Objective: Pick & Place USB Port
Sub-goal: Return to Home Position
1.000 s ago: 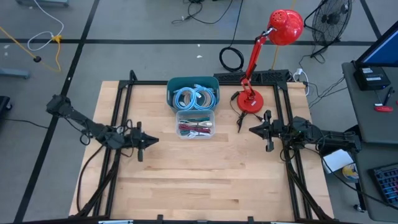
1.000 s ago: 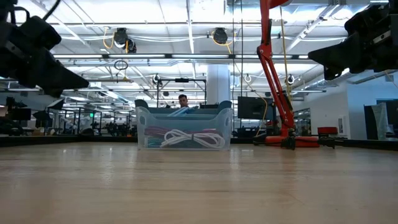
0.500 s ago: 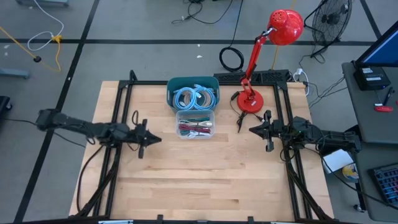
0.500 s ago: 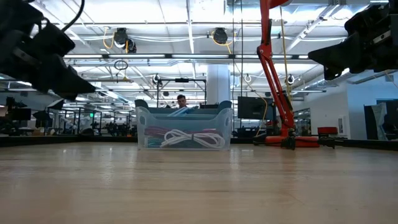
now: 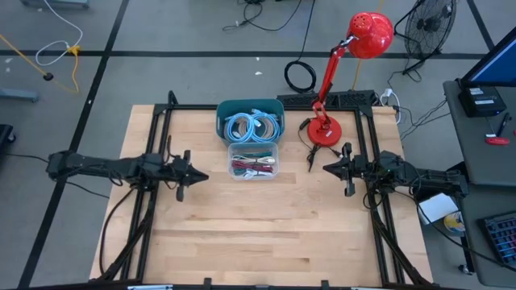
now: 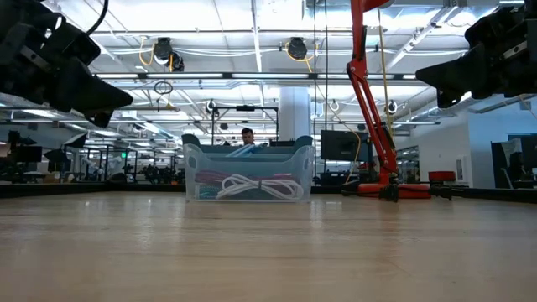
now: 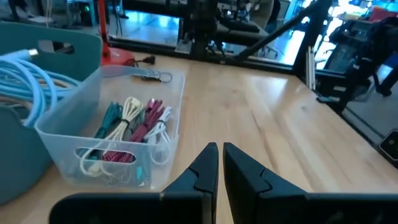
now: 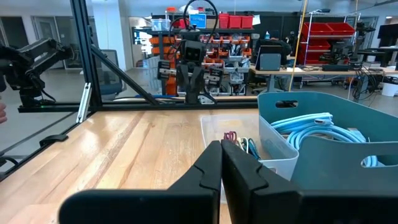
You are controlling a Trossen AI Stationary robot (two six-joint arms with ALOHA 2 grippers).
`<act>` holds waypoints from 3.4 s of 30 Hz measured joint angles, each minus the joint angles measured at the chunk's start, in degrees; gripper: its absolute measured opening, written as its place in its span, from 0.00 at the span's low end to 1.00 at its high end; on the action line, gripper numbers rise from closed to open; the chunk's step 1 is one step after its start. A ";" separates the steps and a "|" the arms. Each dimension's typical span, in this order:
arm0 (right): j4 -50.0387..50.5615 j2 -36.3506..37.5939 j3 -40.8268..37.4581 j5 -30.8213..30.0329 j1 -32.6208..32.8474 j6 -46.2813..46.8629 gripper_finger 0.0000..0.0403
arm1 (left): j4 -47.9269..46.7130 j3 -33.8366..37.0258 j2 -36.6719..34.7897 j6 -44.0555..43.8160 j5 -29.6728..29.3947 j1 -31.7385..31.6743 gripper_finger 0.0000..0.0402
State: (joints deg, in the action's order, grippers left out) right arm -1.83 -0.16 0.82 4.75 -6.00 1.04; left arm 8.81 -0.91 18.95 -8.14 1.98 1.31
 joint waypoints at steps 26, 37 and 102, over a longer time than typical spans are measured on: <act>-0.07 0.00 0.00 -0.13 0.00 0.00 0.00 | -7.82 0.00 -12.39 7.66 0.64 -0.49 0.06; -0.39 0.00 0.00 -0.15 0.00 0.00 0.00 | -7.80 0.00 -12.21 11.18 0.52 -0.49 0.06; -0.48 -0.01 0.00 -0.17 -0.02 0.00 0.00 | -7.75 0.00 -12.21 9.36 0.46 -0.49 0.06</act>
State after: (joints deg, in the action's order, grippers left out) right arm -2.31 -0.17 0.82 4.58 -6.02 1.04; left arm 1.06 -0.91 6.74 1.21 2.44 0.82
